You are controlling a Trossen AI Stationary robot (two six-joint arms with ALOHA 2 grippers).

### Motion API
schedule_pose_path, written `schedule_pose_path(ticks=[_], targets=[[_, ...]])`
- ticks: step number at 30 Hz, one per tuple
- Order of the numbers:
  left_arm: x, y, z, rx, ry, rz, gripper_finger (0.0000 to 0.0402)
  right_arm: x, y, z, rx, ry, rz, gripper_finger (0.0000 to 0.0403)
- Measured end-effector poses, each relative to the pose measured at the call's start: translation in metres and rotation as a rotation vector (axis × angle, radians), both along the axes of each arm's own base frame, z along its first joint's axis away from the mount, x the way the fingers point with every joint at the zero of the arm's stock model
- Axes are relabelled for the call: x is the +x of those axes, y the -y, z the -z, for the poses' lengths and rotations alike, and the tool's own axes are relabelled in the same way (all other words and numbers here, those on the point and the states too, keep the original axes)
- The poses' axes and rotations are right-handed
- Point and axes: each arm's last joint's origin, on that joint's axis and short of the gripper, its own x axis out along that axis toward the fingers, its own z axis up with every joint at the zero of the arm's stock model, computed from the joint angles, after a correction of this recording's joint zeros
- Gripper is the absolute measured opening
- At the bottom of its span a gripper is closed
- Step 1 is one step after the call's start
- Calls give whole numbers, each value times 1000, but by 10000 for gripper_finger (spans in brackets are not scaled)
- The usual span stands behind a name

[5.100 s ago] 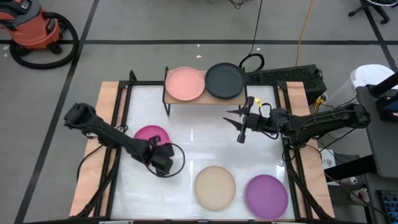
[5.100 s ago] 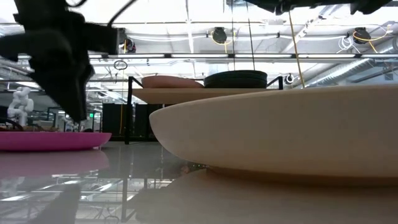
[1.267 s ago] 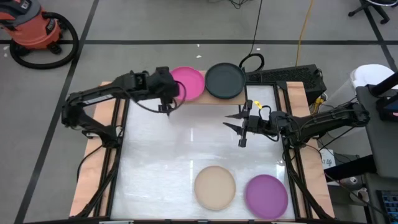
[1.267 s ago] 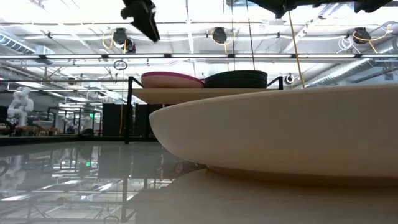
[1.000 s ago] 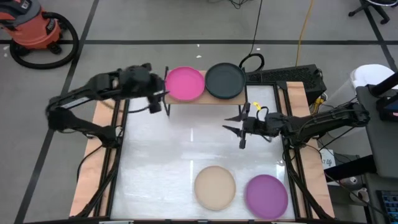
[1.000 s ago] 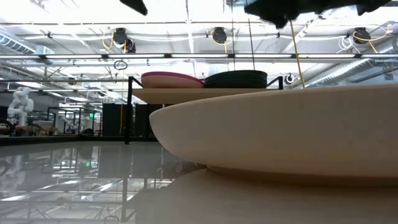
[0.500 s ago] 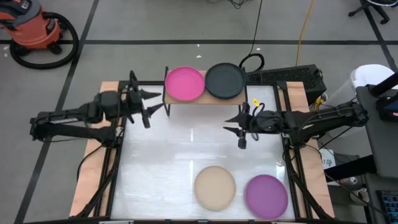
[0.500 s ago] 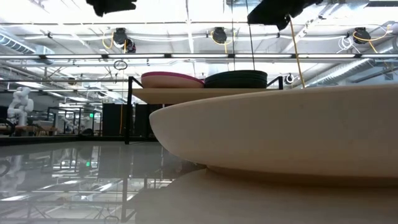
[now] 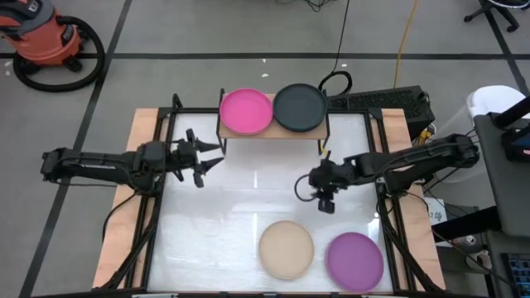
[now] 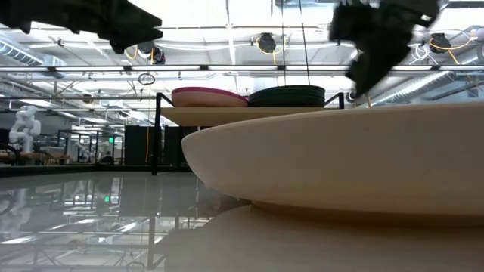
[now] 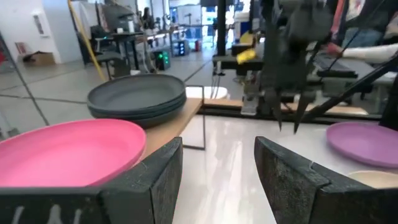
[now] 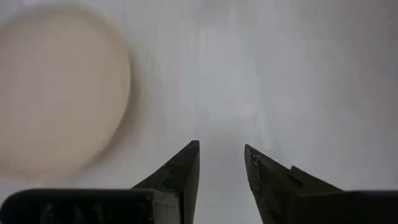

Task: Place and stack plates onto a shelf
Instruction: Stack the violet plate on the pink plate on the shelf

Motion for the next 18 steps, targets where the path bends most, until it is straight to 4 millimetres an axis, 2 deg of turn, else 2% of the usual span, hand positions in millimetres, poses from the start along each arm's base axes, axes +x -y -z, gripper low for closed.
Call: schedule_pose_path(ticks=[5,10,18], targets=[[0,3,6,-24,10,19,204,-20,-5,31,66,-176,109,110],[0,6,7,-39,4,36,204,-34,-11,55,103,-262,145,110],[0,11,7,-43,4,66,204,-43,-24,69,118,-278,134,110]])
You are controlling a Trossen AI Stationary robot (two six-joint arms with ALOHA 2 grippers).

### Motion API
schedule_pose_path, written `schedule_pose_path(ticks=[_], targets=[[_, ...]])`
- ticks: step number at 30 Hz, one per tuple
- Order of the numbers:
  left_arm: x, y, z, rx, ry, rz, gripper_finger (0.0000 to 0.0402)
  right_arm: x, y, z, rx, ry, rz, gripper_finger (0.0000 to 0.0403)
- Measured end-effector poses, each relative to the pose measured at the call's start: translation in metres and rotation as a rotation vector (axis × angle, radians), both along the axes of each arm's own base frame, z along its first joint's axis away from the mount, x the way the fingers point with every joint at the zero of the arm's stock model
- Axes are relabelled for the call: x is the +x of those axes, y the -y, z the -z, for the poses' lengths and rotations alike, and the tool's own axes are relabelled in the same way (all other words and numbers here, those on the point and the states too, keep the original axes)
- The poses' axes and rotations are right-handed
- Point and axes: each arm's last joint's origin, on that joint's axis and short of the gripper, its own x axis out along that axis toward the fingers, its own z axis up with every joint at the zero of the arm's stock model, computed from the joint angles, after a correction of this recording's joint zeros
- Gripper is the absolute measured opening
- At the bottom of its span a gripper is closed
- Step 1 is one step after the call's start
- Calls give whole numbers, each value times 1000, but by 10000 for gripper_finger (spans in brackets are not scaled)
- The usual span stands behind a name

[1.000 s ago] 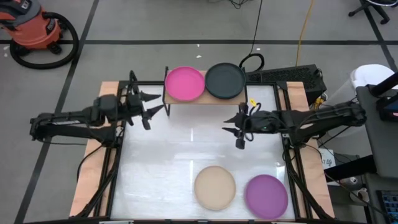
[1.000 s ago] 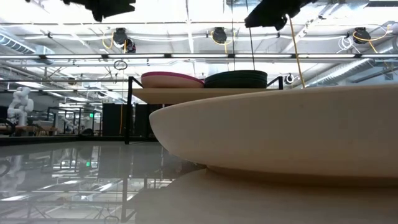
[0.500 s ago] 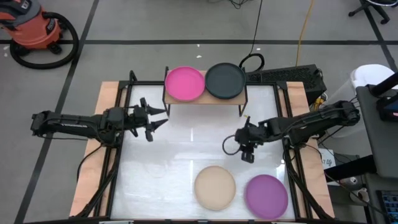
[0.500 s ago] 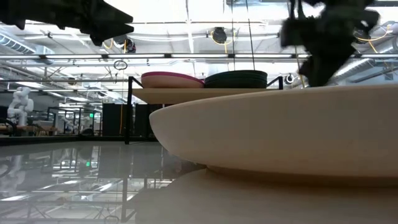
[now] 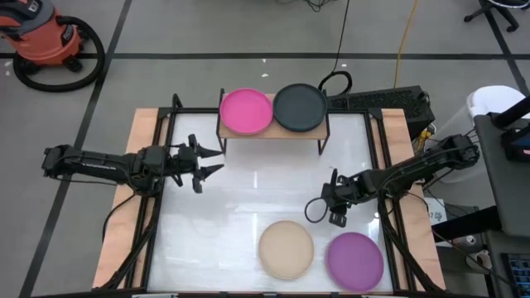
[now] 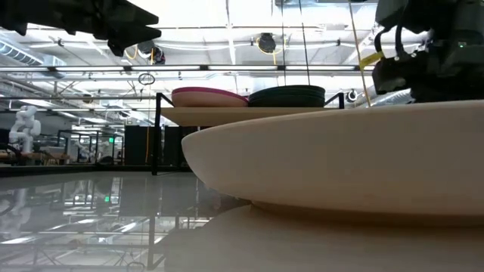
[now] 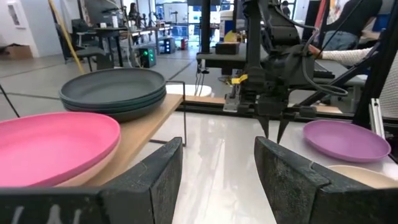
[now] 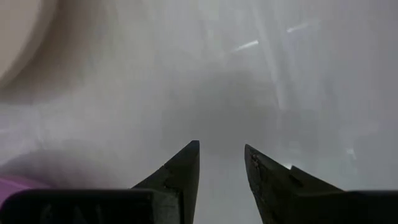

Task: Place and stack plates onto a shelf
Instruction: Stack the violet plate on the pink plate on the shelf

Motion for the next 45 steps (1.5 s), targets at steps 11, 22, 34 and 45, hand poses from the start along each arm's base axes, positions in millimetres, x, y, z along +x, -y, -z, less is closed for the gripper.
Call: schedule_pose_path(ticks=[11,22,34,45], targets=[[0,4,1,-18,-3,26,204,-2,-18,0,34,36,-91,110],[0,5,3,-16,-27,29,204,-10,-42,-1,125,40,-248,110],[14,6,14,-17,-88,28,204,-17,-62,-3,171,68,-368,110],[24,6,23,-33,-131,25,204,-32,-59,31,187,98,-287,109]])
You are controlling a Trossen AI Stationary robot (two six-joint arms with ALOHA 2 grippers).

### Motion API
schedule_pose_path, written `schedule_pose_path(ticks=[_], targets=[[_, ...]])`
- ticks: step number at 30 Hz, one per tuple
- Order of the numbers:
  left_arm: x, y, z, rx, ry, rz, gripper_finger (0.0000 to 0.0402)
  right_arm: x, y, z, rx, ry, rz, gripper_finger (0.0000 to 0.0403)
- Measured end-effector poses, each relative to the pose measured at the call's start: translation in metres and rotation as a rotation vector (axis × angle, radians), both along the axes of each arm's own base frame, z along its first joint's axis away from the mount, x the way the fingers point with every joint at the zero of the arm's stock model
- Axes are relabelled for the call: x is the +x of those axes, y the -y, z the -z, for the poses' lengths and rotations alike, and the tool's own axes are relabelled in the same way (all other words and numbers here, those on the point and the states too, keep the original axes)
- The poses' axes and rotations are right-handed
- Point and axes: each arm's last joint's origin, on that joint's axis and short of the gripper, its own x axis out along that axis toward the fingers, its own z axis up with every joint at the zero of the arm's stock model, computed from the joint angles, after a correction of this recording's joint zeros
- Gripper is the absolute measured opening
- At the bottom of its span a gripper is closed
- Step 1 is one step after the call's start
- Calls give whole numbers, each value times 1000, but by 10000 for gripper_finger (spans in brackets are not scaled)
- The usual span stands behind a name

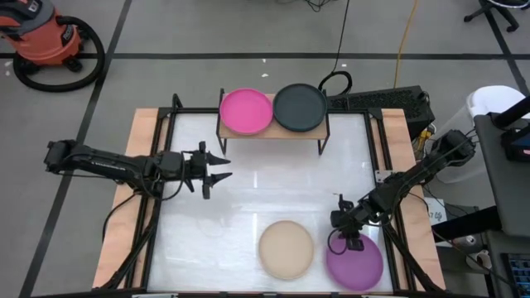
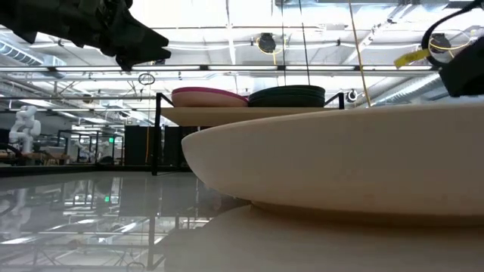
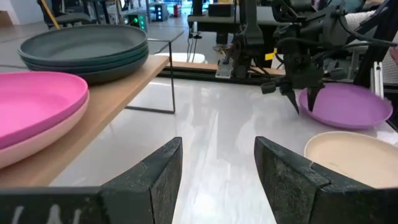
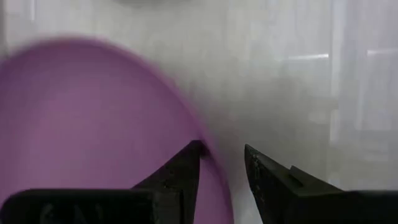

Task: Place and stack plates onto a shelf
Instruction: Stack the violet plate on the pink plate on the shelf

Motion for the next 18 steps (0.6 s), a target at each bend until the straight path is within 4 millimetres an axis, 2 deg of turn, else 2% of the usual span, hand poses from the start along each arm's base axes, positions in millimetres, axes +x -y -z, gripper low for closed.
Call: schedule_pose_path(ticks=[4,10,18], targets=[[2,0,1,-7,-1,-1,204,-2,1,2,-3,-15,14,93],[4,0,2,-7,4,-1,204,-2,1,2,15,-17,-4,11],[4,0,2,-6,4,-1,204,-6,2,-7,36,-18,-35,3]])
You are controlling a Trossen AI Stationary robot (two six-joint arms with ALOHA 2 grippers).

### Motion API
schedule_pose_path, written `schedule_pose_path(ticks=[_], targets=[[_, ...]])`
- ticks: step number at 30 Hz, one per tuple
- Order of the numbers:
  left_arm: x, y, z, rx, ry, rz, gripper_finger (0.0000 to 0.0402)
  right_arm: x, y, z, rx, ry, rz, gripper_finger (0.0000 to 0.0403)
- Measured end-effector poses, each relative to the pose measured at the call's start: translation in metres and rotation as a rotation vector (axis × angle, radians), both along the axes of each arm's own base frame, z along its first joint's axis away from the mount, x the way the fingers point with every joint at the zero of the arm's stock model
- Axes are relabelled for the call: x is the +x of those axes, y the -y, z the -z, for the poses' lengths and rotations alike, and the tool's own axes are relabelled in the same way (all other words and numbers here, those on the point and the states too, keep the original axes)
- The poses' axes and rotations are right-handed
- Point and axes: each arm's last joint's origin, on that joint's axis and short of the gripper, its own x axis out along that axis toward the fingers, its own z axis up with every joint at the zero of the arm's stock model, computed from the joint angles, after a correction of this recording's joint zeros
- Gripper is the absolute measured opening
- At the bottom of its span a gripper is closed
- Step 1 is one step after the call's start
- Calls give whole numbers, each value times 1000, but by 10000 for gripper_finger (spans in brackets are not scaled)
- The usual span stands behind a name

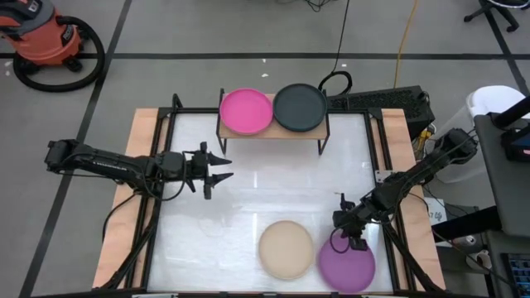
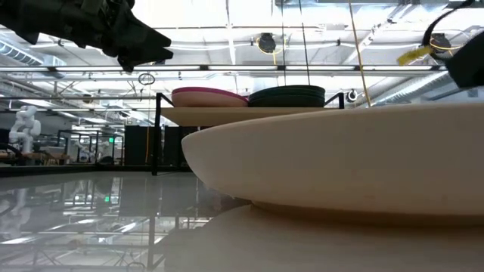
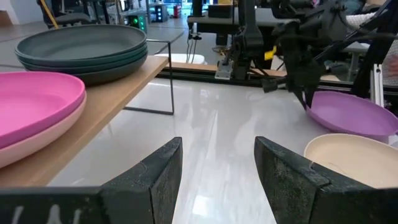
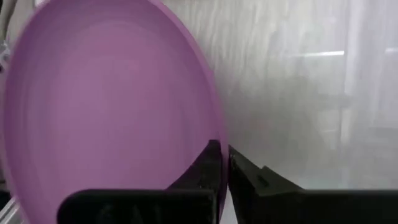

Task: Place and stack plates onto a shelf
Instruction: Stack the violet plate on the pink plate on the shelf

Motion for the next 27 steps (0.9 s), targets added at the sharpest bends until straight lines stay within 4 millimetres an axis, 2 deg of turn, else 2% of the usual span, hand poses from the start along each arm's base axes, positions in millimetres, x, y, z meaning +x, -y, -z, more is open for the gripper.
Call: schedule_pose_path(ticks=[5,9,14,22,27], targets=[[0,0,0,6,-1,1,204,-3,4,-26,-25,99,0,2],[0,0,0,6,-1,1,204,-1,11,-55,-48,313,43,1],[0,0,0,7,1,1,204,0,26,-90,-178,596,124,1],[-3,0,-10,62,68,0,204,25,71,-142,-556,1092,591,1],[-11,-2,-17,76,110,-19,204,49,104,-165,-638,1336,791,0]])
